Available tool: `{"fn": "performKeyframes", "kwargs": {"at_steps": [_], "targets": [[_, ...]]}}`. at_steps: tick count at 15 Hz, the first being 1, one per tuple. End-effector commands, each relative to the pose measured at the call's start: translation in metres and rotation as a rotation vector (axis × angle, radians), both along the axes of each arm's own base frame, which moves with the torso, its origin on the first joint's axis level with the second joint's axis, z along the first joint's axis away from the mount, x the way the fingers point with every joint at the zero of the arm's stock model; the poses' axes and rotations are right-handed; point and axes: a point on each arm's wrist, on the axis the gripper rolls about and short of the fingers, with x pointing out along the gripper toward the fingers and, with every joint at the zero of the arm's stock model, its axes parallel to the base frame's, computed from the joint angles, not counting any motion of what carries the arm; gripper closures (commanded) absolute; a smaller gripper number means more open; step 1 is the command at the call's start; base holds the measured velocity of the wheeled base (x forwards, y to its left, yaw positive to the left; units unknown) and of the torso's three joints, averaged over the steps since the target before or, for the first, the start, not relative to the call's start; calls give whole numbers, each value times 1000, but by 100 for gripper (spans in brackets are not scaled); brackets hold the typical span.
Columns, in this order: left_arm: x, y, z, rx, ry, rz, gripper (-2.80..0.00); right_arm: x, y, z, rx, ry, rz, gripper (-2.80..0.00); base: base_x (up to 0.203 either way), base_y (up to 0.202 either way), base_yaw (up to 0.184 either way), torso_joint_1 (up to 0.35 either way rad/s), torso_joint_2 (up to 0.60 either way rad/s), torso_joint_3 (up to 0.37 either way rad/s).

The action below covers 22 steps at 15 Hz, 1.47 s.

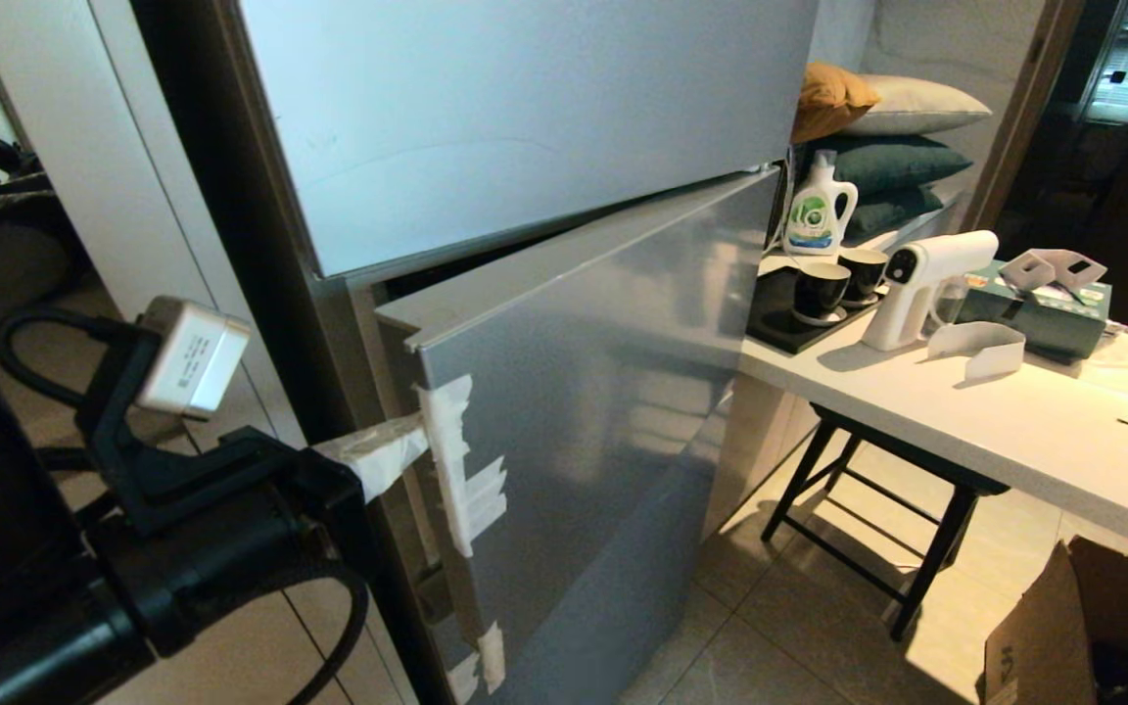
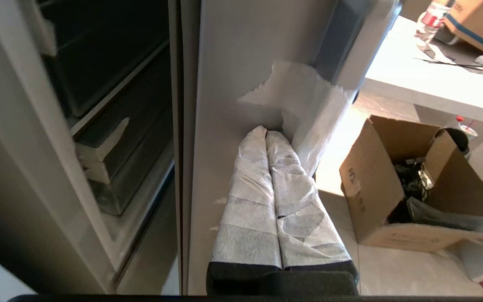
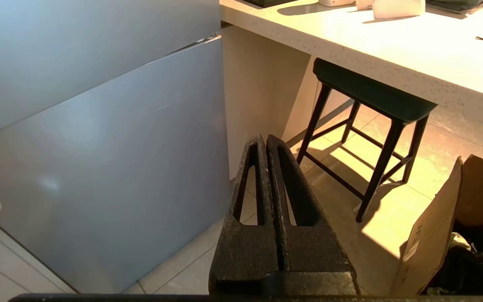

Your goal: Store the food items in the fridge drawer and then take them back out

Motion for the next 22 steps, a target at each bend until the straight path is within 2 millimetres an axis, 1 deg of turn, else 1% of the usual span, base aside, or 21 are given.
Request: {"fn": "performKeyframes", "kwargs": {"at_steps": [1,5,8,12,14,16,22], "targets": [[-5,-7,0,-2,-1,-40,0,0,0,0,0,1,0,0,0,0,0,0,0,0],[-10,-21,-2,6,9,-108,0,0,0,0,0,1,0,0,0,0,0,0,0,0],[-8,-32,-6,14,21,-139,0,0,0,0,0,1,0,0,0,0,0,0,0,0],[-3,-50,-8,-11,-10,-180,0,0,0,0,0,1,0,0,0,0,0,0,0,0],[2,-60,-13,-17,-17,-192,0,0,0,0,0,1,0,0,0,0,0,0,0,0],[2,-70,-15,-36,-36,-220,0,0,0,0,0,1,0,0,0,0,0,0,0,0],[-19,-87,-15,-48,-46,-383,0,0,0,0,0,1,0,0,0,0,0,0,0,0]]}}
